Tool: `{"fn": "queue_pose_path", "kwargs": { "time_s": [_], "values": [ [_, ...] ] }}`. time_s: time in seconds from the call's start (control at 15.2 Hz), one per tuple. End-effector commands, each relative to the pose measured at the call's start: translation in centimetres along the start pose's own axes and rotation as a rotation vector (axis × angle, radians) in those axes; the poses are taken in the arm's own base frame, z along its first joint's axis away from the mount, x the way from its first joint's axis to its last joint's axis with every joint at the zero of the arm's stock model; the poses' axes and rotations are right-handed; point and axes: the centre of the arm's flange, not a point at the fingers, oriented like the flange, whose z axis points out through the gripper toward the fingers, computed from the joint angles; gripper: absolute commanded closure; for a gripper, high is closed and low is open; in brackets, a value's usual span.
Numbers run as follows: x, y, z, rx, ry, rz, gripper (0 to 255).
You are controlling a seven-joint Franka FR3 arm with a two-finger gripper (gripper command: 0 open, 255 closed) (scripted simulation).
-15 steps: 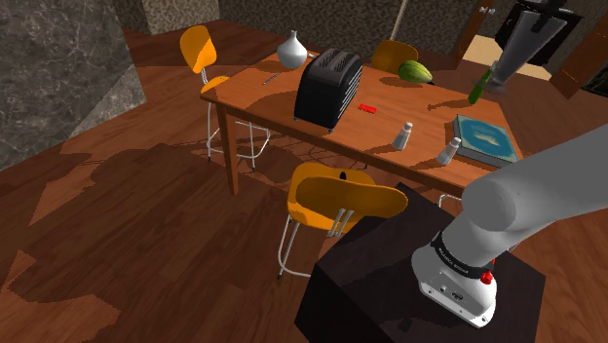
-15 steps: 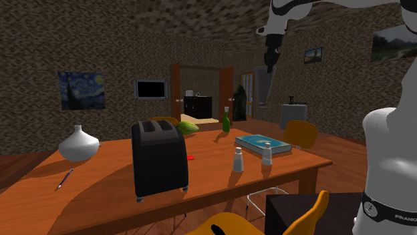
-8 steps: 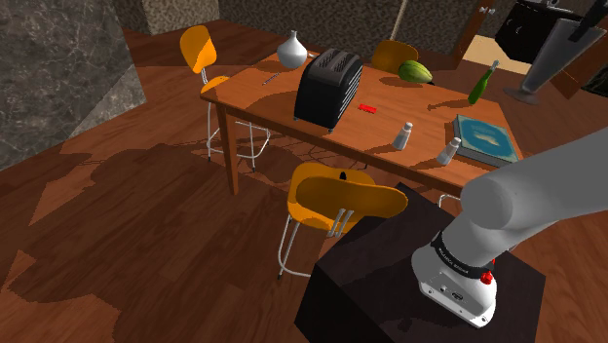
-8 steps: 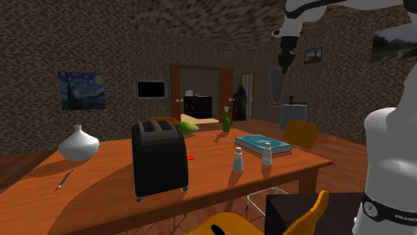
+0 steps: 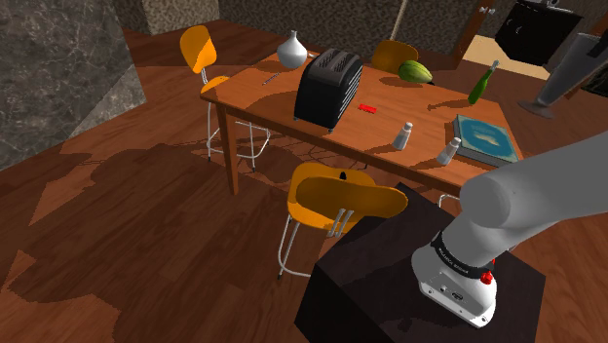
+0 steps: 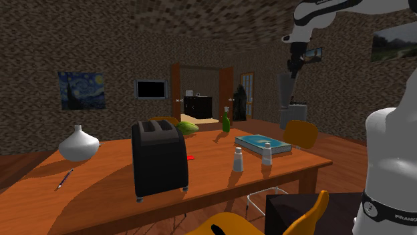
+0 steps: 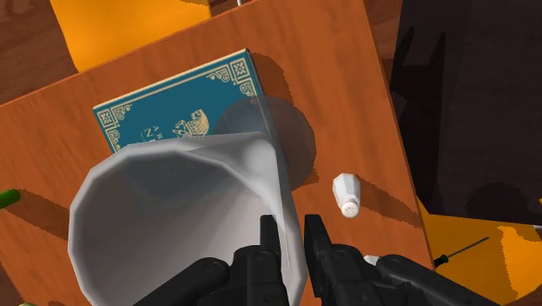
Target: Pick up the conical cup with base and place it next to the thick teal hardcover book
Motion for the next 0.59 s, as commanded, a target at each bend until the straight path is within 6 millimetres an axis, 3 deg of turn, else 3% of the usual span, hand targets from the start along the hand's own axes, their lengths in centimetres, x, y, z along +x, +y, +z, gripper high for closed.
{"fn": "queue_pose_path", "kwargs": {
  "time_s": [0.0, 0.53],
  "values": [
    [-0.1, -0.1, 1.1, -0.001, 0.000, -0.001, 255],
    [-0.4, -0.9, 5.2, -0.001, 0.000, -0.001, 255]
  ]
}}
